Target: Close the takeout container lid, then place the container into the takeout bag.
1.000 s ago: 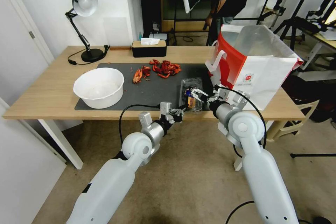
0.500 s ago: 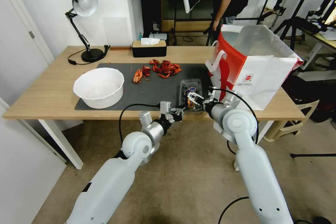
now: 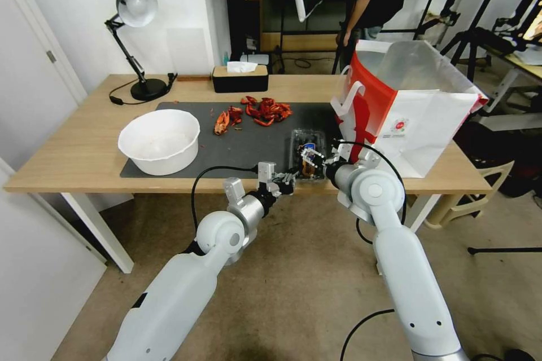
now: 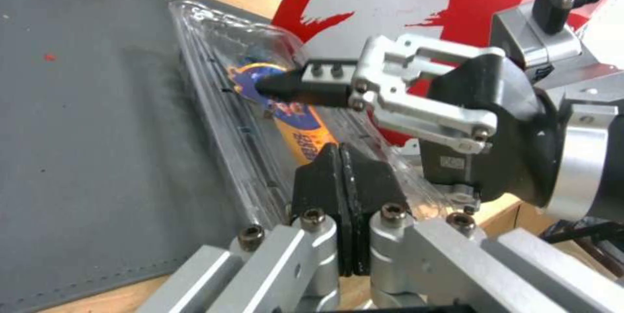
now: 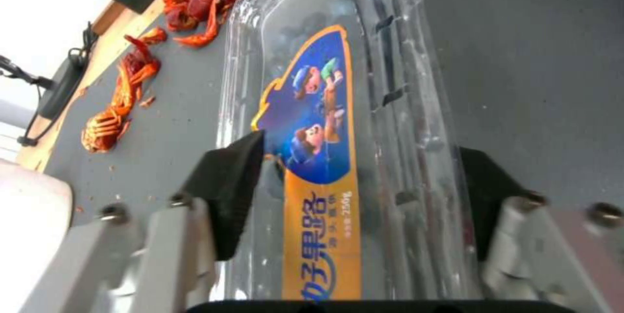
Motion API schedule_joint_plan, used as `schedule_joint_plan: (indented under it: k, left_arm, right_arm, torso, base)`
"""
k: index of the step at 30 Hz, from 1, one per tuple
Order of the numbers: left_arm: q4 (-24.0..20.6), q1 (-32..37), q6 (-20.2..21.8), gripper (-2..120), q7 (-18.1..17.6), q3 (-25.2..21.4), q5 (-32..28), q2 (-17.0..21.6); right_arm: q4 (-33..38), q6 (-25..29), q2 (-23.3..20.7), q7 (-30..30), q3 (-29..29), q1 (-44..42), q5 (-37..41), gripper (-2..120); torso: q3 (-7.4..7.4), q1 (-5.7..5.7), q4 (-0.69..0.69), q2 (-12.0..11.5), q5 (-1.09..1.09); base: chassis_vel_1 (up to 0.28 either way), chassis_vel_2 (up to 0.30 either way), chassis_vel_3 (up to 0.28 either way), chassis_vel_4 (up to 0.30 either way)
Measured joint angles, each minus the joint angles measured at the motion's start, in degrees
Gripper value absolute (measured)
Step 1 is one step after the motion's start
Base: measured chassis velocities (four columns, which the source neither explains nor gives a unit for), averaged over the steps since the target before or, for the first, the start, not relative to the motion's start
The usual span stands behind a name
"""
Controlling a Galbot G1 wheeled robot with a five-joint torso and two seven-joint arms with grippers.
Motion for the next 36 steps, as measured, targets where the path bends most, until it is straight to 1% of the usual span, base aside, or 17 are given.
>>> schedule_joint_plan:
  k: [1,2,5,6,9,10,11,13,14,17,21,28,30,32,34,36]
  left_arm:
    - [0.1,0.0,0.0,0,0.0,0.0,0.0,0.0]
    - [0.1,0.0,0.0,0,0.0,0.0,0.0,0.0]
    - [0.1,0.0,0.0,0,0.1,0.0,0.0,-0.1]
    - [0.1,0.0,0.0,0,0.1,0.0,0.0,-0.1]
    - [0.2,0.0,0.0,0,0.1,-0.1,0.0,0.0]
    - [0.2,0.0,0.0,0,0.1,-0.1,0.0,0.0]
    - [0.2,0.0,0.0,0,0.1,-0.1,-0.1,0.0]
    - [0.2,0.0,-0.1,0,0.2,-0.2,-0.1,0.0]
    - [0.2,0.0,-0.1,0,0.2,-0.2,-0.1,0.0]
    - [0.0,0.1,-0.1,0,0.2,-0.5,-0.2,0.1]
    - [-0.6,0.5,-0.1,0,0.3,-1.1,-0.7,0.2]
    - [-4.0,2.8,-1.0,0,1.3,-4.0,-0.5,2.2]
    - [-5.1,4.7,-2.3,0,2.2,-5.6,2.1,3.6]
    - [-5.3,5.3,-2.8,0,2.5,-6.0,3.1,3.9]
    - [-6.5,8.2,-5.6,0,4.0,-7.9,8.8,5.4]
    - [-6.8,9.0,-6.2,0,4.3,-8.3,10.0,5.7]
  right_arm:
    - [-0.2,0.0,0.0,0.1,0.0,0.0,0.2,52]
    - [-0.2,0.0,0.0,0.1,0.0,0.0,0.2,52]
    - [-0.5,0.0,0.0,0.3,0.1,0.1,0.5,39]
    - [-0.5,0.0,0.0,0.3,0.1,0.1,0.5,39]
    - [-0.6,-0.1,0.1,0.5,0.1,0.1,0.7,26]
    - [-0.6,-0.1,0.1,0.5,0.1,0.1,0.7,26]
    - [-0.6,-0.1,0.1,0.6,0.1,0.2,0.8,19]
    - [-0.7,-0.1,0.1,0.7,0.1,0.2,0.9,10]
    - [-0.7,-0.1,0.1,0.7,0.1,0.2,0.9,10]
    - [-0.7,-0.1,0.2,0.8,0.2,0.2,1.0,0]
    - [-0.7,-0.1,0.2,0.7,0.4,0.1,1.0,0]
    - [0.1,-0.1,0.1,-1.3,1.1,-0.5,1.1,0]
    - [0.6,-0.1,-0.1,-2.7,1.4,-0.5,1.3,0]
    - [0.7,-0.1,-0.1,-3.0,1.4,-0.5,1.3,0]
    - [1.1,0.3,-0.1,-5.0,1.5,-0.5,1.6,0]
    - [1.2,0.6,-0.2,-5.7,1.5,-0.5,1.6,0]
  torso:
    - [0.00,0.00,0.01,0.0,0.01]
    - [0.00,0.00,0.01,0.0,0.01]
    - [0.00,0.00,0.02,0.0,0.01]
    - [0.00,0.00,0.02,0.0,0.01]
    - [0.01,0.00,0.03,0.0,0.02]
    - [0.01,0.00,0.03,0.0,0.02]
    - [0.01,0.00,0.04,0.0,0.01]
    - [0.01,0.00,0.03,0.0,0.01]
    - [0.01,0.00,0.03,0.0,0.01]
    - [0.01,0.00,0.04,0.0,0.01]
    - [0.01,0.00,0.04,0.0,0.00]
    - [0.02,0.02,0.01,0.0,0.01]
    - [0.02,0.02,0.02,0.0,0.01]
    - [0.01,0.02,0.02,0.0,0.00]
    - [0.02,0.02,0.02,0.0,0.00]
    - [0.02,0.02,0.02,0.0,0.00]
  base:
    - [0.000,0.000,0.000,0.000]
    - [0.000,0.000,0.000,0.000]
    - [0.000,0.000,0.000,0.000]
    - [0.000,0.000,0.000,0.000]
    - [0.000,0.000,0.000,0.000]
    - [0.000,0.000,0.000,0.000]
    - [0.000,0.000,0.000,0.000]
    - [0.000,0.000,0.000,0.000]
    - [0.000,0.000,0.000,0.000]
    - [0.000,0.000,0.000,0.000]
    - [0.000,0.000,0.000,0.000]
    - [0.000,0.000,0.000,0.000]
    - [0.000,0.000,0.000,0.000]
    - [0.000,0.000,0.000,0.000]
    - [0.000,0.000,0.000,0.000]
    - [0.000,0.000,0.000,0.000]
